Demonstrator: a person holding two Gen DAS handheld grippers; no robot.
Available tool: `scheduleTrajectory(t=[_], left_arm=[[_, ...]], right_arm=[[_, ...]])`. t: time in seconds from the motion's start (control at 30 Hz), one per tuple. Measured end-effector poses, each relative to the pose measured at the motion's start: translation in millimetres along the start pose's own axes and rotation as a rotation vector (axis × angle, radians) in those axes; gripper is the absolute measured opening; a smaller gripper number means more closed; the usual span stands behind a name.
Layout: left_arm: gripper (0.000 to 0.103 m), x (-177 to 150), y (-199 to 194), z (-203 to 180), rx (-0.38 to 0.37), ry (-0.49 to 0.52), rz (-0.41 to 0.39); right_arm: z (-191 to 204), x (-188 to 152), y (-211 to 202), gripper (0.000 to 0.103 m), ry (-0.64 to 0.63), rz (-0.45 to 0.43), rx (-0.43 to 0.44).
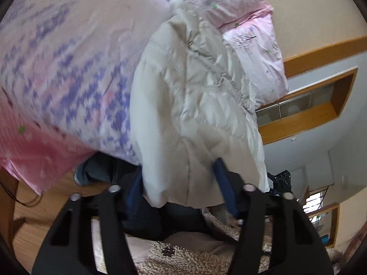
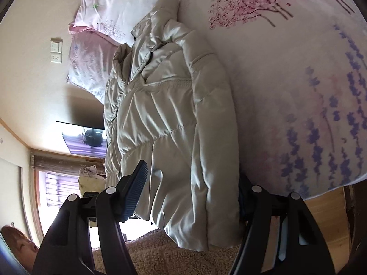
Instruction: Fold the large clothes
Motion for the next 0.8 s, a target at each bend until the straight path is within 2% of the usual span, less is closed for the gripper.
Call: scheduleTrajectory(t=[0.07,0.17,0.27,0.53,0.8], left_arm=[[0.044,-1.9,1.3,0.1,0.01,-0.004,-0.01],[0.028,-3.4,-2.5,-5.4,0.003,0.005,-0.037],[0.02,-0.9,-10.5,-12.4,-0.019,0.016,-0.078],[0.012,13.2,-21.5,-29.7,-0.033,0.045,-0.144],[0.011,45.7,-53.4,-71.3,-0.024,0.163,-0.268]], right_arm=[[2.8,-2.4,4.4,0.051,-0.011,0.008,-0.023],[7.8,-5.6,4.0,0.037,-0.028,-0.009,-0.033],[17.0,-6.8,-0.7,0.028,-0.05,-0.042,-0.026],[57.9,-6.4,-26.8,0.02,-0.151,-0.204,-0.003],[110.1,12.5,-49.2,0.018,-0.251,-0.367,0.042]])
Point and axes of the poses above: each gripper's, at about its wrist camera, not at the fingertips, and y roughly the way its jaws point, z to its left, x to its top, the point moved 3 cm from there along y, roughly the way its jaws point, and after that the axes turned 9 degrees about z, right-handed, at the moved point
